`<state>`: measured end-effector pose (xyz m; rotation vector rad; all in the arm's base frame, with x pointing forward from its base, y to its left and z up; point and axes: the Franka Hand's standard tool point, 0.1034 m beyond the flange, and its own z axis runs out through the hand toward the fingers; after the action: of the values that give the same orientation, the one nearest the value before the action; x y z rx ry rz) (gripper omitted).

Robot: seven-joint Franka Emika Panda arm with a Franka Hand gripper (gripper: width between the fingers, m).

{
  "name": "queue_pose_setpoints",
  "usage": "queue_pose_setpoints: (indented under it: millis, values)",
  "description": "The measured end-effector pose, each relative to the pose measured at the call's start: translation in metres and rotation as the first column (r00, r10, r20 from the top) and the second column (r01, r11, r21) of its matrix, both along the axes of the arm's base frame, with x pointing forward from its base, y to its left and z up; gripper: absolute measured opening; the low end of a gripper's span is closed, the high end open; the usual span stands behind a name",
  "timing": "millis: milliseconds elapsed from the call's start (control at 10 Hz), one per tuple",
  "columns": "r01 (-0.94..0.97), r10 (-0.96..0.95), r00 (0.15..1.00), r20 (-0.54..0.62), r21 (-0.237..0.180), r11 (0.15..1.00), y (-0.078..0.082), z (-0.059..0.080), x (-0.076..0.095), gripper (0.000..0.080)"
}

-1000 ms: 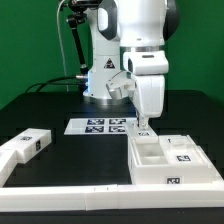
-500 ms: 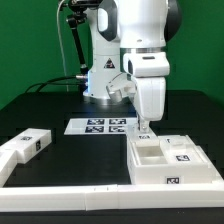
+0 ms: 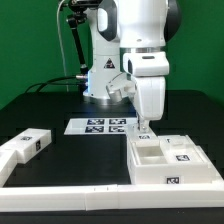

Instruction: Assemble cabinet

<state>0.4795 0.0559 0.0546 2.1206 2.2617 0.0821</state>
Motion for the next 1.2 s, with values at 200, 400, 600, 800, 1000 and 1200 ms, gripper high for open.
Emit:
queue_pose_setpoints:
  millis: [200, 400, 600, 800, 1000, 1200]
  values:
    - [0.024, -0.024, 1.0, -0.011, -0.007, 1.0, 0.002, 0.001, 0.006, 0.0071]
    - [0.03, -0.03, 0.999, -0.018, -0.015, 0.999, 0.002, 0.003, 0.028, 0.0071]
    - [0.032, -0.033, 0.999, -0.016, -0.016, 0.999, 0.002, 0.004, 0.046, 0.0071]
    - [0.031, -0.031, 0.999, -0.011, -0.014, 0.999, 0.003, 0.004, 0.055, 0.0071]
    - [0.025, -0.025, 1.0, 0.0, -0.01, 1.0, 0.003, 0.004, 0.07, 0.0071]
    - [0.027, -0.027, 0.999, 0.021, -0.001, 1.0, 0.004, 0.004, 0.091, 0.0074]
